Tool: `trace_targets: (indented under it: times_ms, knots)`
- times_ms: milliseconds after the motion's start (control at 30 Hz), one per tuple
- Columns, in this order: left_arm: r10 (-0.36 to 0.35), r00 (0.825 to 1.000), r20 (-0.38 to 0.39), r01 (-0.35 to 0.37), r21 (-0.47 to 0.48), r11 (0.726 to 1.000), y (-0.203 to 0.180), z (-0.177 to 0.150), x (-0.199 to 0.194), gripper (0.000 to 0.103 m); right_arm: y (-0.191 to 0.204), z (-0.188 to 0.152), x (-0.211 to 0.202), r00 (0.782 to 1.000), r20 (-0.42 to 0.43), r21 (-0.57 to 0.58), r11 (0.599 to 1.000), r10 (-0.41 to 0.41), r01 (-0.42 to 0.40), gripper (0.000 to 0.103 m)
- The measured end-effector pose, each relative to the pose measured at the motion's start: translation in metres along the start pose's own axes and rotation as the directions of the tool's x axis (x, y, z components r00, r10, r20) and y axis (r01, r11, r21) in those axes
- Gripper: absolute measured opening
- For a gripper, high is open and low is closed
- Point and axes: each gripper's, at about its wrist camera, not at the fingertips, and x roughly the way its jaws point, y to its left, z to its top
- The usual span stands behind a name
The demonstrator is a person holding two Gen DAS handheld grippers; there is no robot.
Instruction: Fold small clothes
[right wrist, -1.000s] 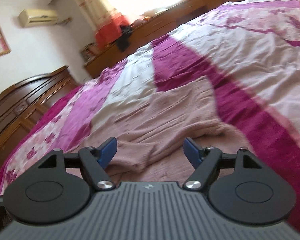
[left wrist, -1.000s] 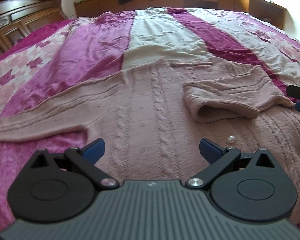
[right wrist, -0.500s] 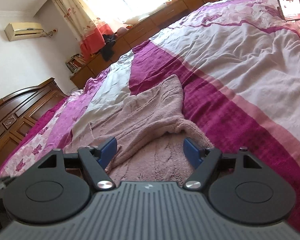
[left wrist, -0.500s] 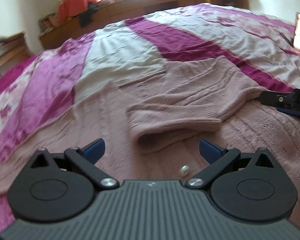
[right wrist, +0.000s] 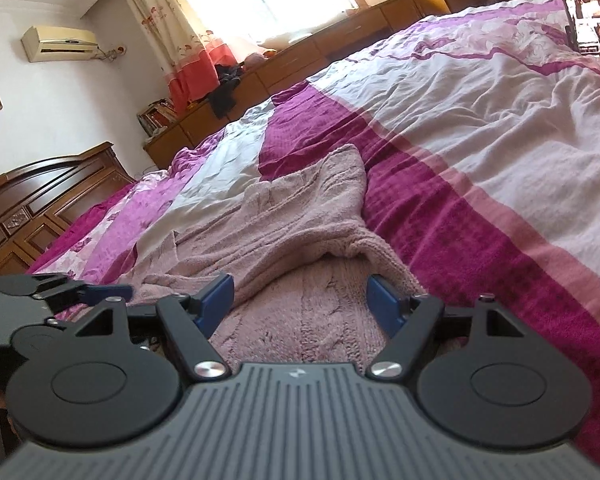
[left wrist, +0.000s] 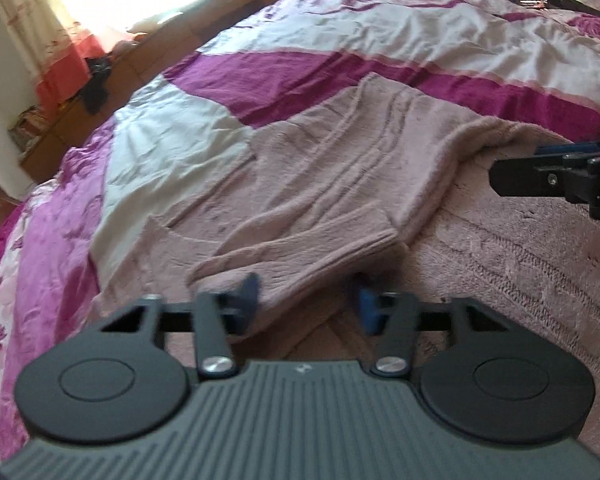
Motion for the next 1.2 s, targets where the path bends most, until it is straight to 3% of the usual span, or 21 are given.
trace_targets:
  times_ms: [33,167,300,400,533,667,767,900,1033,1200]
  knots:
    - [-0.023,1.000,-0.001,0.023,-0.010,1.000,0.000,0.001,0.002,0.009,0.000,0.000,0.001,1.000,0.001,-0.001,1.000,0.001,-0.001,0.079]
    - [-0.019,0.999,0.038,0.023,-0.108,0.994,0.010,0.002,-0.004,0.009,-0.001,-0.002,0.001,1.000,0.003,-0.005,1.000,0.005,-0.005,0.079]
    - [0.058,0.995,0.077,-0.035,-0.272,0.962,0.038,0.001,-0.017,0.009,-0.001,-0.003,0.002,1.000,0.005,-0.012,1.000,0.005,-0.005,0.079]
    - [0.129,0.988,0.079,-0.085,-0.414,0.906,0.069,-0.008,-0.028,0.009,-0.001,-0.003,0.002,1.000,0.006,-0.015,1.000,0.004,-0.004,0.079]
    - [0.231,0.972,0.032,-0.173,-0.566,0.806,0.108,-0.032,-0.037,0.009,0.000,-0.004,0.002,1.000,0.006,-0.018,1.000,0.002,-0.002,0.079]
    - [0.251,0.965,-0.069,-0.233,-0.657,0.716,0.135,-0.061,-0.033,0.010,0.000,-0.004,0.002,1.000,0.007,-0.026,1.000,-0.002,0.002,0.079]
    - [0.220,0.967,-0.128,-0.245,-0.699,0.671,0.144,-0.087,-0.029,0.012,0.001,-0.004,0.003,1.000,0.006,-0.030,1.000,-0.005,0.005,0.079]
    - [0.164,0.973,-0.162,-0.230,-0.716,0.659,0.140,-0.108,-0.028,0.017,0.001,-0.004,0.003,1.000,0.005,-0.030,1.000,-0.005,0.005,0.079]
    - [0.208,0.960,-0.185,-0.278,-0.687,0.671,0.133,-0.111,-0.032,0.042,0.001,-0.004,0.003,1.000,0.004,-0.036,0.999,-0.009,0.009,0.079]
    - [0.209,0.959,-0.191,-0.282,-0.702,0.654,0.141,-0.119,-0.046,0.043,0.001,-0.003,0.004,1.000,0.005,-0.041,0.999,-0.014,0.014,0.079]
